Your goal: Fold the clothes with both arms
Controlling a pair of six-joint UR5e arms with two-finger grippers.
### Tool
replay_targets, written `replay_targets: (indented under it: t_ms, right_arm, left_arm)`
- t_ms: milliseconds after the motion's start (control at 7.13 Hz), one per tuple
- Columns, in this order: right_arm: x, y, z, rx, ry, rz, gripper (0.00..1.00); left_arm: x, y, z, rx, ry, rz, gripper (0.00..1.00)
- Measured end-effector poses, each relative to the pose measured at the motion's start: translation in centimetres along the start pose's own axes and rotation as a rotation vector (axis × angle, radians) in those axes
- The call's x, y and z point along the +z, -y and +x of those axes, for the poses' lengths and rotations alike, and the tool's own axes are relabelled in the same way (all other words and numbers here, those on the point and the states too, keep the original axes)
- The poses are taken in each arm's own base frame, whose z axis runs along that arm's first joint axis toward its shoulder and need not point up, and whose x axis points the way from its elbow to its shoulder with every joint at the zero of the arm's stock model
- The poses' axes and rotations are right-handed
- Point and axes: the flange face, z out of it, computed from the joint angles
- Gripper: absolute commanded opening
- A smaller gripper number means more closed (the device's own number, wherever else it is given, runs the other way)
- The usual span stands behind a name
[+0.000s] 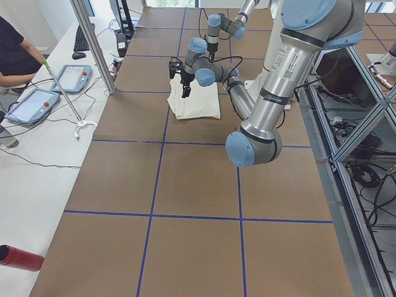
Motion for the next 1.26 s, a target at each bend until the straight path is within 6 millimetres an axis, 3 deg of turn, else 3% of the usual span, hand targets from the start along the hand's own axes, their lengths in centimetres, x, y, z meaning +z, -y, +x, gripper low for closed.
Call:
replay_targets:
  t_ms: [280,561,981,1262]
  right_arm:
    - [-0.6,-0.4,0.1,-0.003,0.007,-0.001,0.0]
    - [-1.1,-2.7,0.7,-0.026,0.01,-0.025,0.0]
    - [-1.9,-7.8,3.1,-0.077,-0.011,-0.088,0.0]
    - [-2.9,-13.1,5.7,-0.136,-0.042,-0.171,0.0]
  left_arm:
    - [0.0,0.0,0.1,0.002,-0.002,0.0,1.0]
    - [-0.1,0.0,0.2,0.001,-0.003,0.0,1.0]
    - [-0.1,0.0,0.3,0.001,-0.005,0.001,1.0]
    - [-0.3,0.0,0.5,0.002,-0.009,0.001,1.0]
